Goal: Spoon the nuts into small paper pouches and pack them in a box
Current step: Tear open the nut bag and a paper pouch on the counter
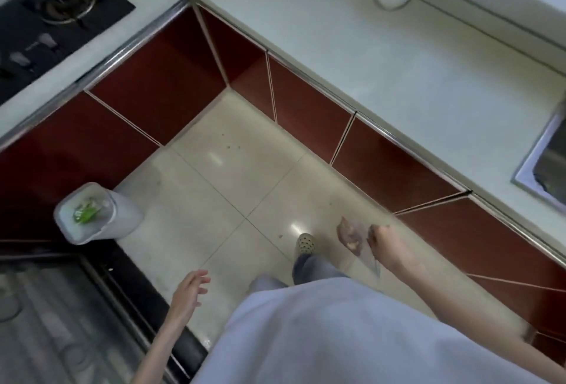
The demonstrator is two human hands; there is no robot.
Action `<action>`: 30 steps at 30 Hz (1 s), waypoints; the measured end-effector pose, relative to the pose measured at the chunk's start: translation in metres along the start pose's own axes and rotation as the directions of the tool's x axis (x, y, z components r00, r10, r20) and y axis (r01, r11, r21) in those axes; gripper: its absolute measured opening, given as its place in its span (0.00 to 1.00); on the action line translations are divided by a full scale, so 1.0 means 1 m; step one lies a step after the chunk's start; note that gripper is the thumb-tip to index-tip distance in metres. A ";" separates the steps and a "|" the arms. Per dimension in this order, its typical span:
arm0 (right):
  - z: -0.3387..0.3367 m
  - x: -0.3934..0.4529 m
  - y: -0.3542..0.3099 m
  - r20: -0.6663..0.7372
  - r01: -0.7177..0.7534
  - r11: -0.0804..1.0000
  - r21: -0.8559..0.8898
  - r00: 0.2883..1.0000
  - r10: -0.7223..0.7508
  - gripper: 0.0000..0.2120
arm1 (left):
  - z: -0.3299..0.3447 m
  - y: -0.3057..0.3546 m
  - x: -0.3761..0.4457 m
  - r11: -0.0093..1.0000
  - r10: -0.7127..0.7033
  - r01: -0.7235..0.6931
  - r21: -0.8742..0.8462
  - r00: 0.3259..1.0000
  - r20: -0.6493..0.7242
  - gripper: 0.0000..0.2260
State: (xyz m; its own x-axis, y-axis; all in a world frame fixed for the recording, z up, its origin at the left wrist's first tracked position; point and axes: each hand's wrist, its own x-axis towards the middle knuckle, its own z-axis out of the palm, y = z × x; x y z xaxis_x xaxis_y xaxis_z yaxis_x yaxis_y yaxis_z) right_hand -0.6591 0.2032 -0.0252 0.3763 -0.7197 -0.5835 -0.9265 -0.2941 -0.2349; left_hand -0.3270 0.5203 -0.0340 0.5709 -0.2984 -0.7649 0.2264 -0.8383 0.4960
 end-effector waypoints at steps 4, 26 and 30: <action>-0.021 0.036 -0.022 -0.008 0.006 1.000 -0.006 1.000 -0.007 0.08 | -0.017 0.035 0.027 0.999 -0.024 0.024 0.022 1.000 -0.009 0.10; -0.090 0.142 -0.143 -0.045 -0.554 0.734 0.392 0.786 0.617 0.06 | -0.017 0.441 0.288 0.761 0.265 -0.492 0.423 0.830 0.490 0.12; -0.150 0.168 -0.172 -0.196 -0.474 0.735 0.485 0.760 0.620 0.10 | 0.021 0.508 0.279 0.662 0.293 -0.630 0.406 0.716 0.634 0.12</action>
State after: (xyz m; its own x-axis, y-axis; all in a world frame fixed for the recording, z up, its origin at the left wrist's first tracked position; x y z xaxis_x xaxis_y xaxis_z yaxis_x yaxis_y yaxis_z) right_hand -0.4358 0.0385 0.0336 -0.2877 -0.8525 -0.4365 -0.8607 0.4301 -0.2726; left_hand -0.0696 0.0013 -0.0040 -0.0253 -0.7482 -0.6629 -0.5298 -0.5523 0.6436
